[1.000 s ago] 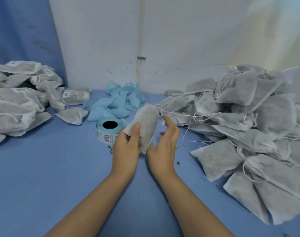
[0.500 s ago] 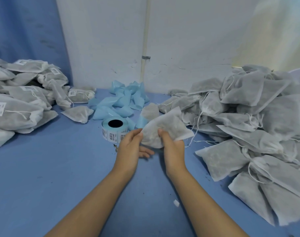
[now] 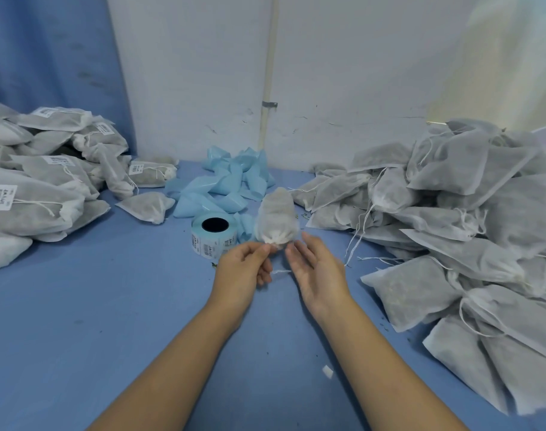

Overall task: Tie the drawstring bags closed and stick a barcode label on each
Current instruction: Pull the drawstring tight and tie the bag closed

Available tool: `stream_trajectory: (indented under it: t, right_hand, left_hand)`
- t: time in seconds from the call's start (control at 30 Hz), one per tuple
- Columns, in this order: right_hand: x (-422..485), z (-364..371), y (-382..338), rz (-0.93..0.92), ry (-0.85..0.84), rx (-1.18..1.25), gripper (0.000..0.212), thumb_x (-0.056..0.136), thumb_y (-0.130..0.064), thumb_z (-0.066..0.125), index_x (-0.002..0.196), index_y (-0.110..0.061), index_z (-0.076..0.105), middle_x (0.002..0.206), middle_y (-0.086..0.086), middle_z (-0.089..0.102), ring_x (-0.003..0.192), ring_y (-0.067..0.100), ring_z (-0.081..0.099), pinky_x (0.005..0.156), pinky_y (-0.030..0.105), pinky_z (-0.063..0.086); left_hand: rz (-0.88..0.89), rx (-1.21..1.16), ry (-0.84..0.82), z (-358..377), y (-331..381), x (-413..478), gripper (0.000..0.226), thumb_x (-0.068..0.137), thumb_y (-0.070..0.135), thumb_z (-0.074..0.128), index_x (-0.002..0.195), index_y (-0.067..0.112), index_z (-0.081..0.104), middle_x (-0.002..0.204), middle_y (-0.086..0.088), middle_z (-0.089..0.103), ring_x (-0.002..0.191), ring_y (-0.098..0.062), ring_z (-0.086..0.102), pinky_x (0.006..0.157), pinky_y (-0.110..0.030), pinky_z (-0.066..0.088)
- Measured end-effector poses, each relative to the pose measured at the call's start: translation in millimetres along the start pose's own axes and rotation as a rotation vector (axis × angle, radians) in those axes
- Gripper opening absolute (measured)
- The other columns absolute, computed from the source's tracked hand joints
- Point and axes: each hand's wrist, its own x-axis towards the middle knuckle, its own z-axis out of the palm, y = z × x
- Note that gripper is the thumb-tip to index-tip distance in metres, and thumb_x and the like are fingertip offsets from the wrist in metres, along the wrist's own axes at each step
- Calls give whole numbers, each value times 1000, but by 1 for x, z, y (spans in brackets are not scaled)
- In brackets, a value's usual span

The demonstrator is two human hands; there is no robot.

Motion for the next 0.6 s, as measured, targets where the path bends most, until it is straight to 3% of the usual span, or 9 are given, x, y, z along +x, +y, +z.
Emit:
stream_trajectory:
  t: [0.13, 0.3, 0.6]
  right_hand:
    - [0, -2, 8, -131, 48, -331, 18, 94, -10, 55, 76, -11, 56, 66, 2, 53, 56, 11, 50, 55, 21, 43]
    - [-9, 5, 19, -203, -129, -557, 18, 94, -20, 56, 77, -19, 62, 67, -6, 61, 59, 5, 56, 58, 18, 47]
    - [-9, 6, 15, -128, 26, -452, 13, 90, -16, 59, 78, -17, 65, 69, -3, 63, 60, 9, 58, 60, 24, 48]
  left_hand:
    - [-24, -64, -45, -1, 0, 1, 19, 96, 5, 47, 92, 10, 64, 53, 3, 55, 45, -9, 49, 48, -20, 38]
    - [-25, -33, -100, 3, 1, 0, 27, 93, -3, 41, 104, 11, 62, 51, 0, 52, 44, -11, 48, 45, -20, 37]
    - [-48, 198, -134, 10, 2, 0, 36, 88, -2, 40, 111, 17, 59, 43, 7, 43, 43, -11, 41, 49, -24, 37]
